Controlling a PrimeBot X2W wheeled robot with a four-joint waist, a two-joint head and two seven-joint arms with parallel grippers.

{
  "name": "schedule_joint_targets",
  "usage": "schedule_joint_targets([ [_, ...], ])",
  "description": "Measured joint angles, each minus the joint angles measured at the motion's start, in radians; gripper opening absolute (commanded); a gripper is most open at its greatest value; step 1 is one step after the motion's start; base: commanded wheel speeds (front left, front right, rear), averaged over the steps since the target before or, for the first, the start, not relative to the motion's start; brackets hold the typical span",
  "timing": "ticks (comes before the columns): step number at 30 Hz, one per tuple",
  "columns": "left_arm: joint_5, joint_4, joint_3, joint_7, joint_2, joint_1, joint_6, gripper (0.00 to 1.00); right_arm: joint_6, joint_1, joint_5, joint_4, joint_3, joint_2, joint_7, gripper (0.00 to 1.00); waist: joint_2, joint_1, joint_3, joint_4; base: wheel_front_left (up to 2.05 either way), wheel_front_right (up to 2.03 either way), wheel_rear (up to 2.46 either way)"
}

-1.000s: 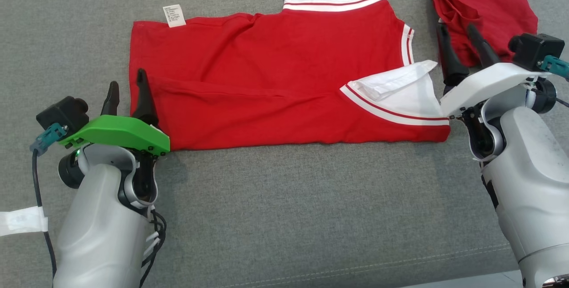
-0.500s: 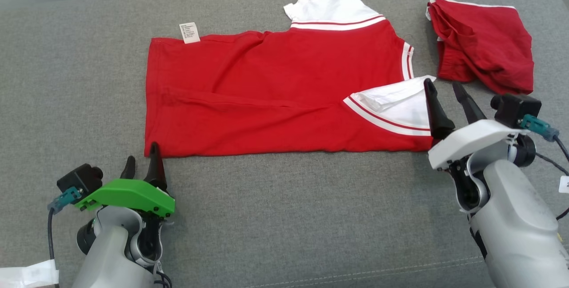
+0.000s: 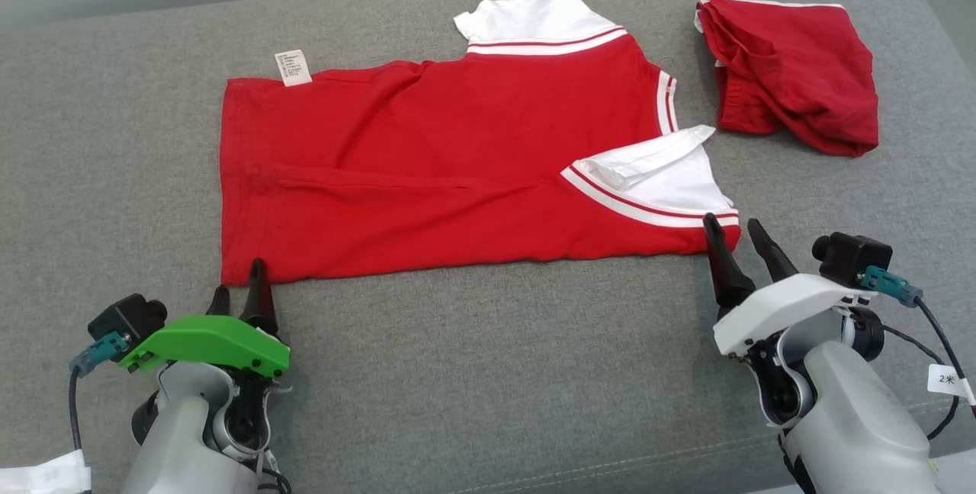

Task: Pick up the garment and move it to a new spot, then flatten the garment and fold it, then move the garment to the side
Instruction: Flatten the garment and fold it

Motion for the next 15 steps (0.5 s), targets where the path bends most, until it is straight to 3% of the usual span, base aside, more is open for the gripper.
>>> schedule_joint_targets([
  [11, -0.012, 0.007, -0.003, -0.002, 0.0, -0.034, 0.0, 1.0, 0.002, 0.002, 0.036, 0.058, -0.007, 0.01, 0.0, 1.0, 0.0, 0.0, 0.02, -0.008, 0.0, 0.0, 0.0],
  [15, -0.012, 0.01, -0.01, -0.011, 0.0, -0.041, 0.0, 0.45, 0.003, 0.001, 0.07, 0.078, -0.007, 0.014, 0.0, 1.0, 0.0, 0.0, 0.022, -0.005, 0.0, 0.0, 0.0],
])
